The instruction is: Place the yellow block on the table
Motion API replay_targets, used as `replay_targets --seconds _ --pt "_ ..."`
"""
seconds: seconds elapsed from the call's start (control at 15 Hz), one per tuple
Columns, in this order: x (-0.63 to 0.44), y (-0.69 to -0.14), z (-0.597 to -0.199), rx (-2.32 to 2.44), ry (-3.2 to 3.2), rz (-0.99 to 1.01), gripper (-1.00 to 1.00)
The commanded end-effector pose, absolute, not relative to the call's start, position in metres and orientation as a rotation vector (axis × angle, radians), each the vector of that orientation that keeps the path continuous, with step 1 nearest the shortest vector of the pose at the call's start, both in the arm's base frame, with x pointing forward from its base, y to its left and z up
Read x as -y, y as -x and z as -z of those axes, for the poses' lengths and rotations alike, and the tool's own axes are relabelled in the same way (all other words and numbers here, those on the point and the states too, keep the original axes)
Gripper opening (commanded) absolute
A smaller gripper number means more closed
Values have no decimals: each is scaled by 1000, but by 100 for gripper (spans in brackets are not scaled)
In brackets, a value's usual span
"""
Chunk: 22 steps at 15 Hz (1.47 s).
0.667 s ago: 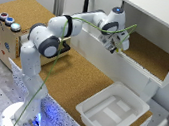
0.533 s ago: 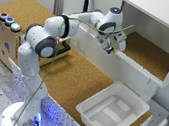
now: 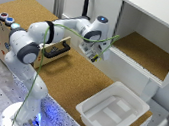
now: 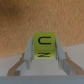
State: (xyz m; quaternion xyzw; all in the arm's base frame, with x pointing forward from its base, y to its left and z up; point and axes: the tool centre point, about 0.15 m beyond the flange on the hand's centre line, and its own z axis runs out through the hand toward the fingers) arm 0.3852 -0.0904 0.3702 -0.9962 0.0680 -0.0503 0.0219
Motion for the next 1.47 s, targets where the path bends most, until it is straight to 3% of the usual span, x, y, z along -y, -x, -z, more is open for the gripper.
replay_targets --seconds 0.0,0.2,0.53,0.67,1.2,1.27,1.4 --pt "70 -346 -311 -64 3111 147 -100" --pt "68 -338 -274 -7 3107 92 -100" --pt "58 -354 -234 155 3183 182 -100" --pt "54 -356 -226 193 3241 322 -100" --pt "42 -384 -217 -33 3230 439 -100" --pt "40 -389 -226 -64 3210 442 100" --pt "30 -389 -244 -45 3182 507 100"
